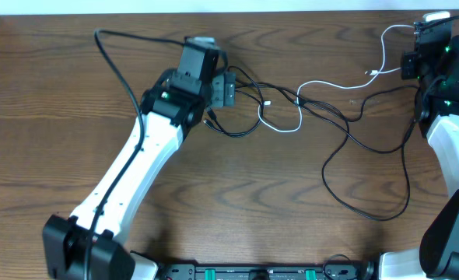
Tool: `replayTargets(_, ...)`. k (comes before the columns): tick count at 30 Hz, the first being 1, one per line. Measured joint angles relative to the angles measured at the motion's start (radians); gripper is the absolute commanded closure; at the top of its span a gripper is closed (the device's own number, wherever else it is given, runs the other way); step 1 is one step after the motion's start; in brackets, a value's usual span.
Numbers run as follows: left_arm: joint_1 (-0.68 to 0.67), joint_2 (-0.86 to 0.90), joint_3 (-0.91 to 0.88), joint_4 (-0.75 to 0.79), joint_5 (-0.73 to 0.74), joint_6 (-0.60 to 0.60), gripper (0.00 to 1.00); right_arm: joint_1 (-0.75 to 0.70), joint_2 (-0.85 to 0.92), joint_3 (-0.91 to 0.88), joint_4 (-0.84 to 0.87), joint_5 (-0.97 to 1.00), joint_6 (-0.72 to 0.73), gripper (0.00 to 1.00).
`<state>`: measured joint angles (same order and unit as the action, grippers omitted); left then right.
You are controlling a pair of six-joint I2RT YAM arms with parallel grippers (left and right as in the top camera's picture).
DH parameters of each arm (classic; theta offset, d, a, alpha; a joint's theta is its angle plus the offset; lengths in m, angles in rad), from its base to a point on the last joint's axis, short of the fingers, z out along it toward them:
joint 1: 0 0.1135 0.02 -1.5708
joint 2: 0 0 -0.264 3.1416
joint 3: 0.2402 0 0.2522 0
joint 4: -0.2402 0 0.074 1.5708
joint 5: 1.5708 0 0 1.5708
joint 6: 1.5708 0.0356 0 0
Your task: Untangle cables
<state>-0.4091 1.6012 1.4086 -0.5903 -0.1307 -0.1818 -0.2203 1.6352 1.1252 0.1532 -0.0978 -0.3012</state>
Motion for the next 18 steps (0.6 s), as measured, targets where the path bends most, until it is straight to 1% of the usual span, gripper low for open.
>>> replayTargets(4,-0.035,0.114,0.126,-0.050,-0.003,0.044,0.02,0.000,0.000,0.000,-0.004,-0.002,0.002,0.99)
replayTargets(9,-0.109,0.291,0.269,-0.056,-0.003,0.098,0.01,0.000,0.000,0.000,-0.027,-0.003,0.003,0.99)
replayTargets(12,-0.161,0.393,0.335,-0.015,-0.003,0.118,0.01,0.000,0.000,0.000,-0.040,-0.003,0.003,0.99)
replayTargets(16,-0.198,0.466,0.354,0.068,-0.002,0.130,0.00,0.000,0.000,0.000,-0.046,-0.003,0.003,0.99)
replayTargets(18,-0.216,0.490,0.353,0.092,-0.003,0.132,0.02,0.000,0.000,0.000,-0.052,-0.003,0.003,0.99)
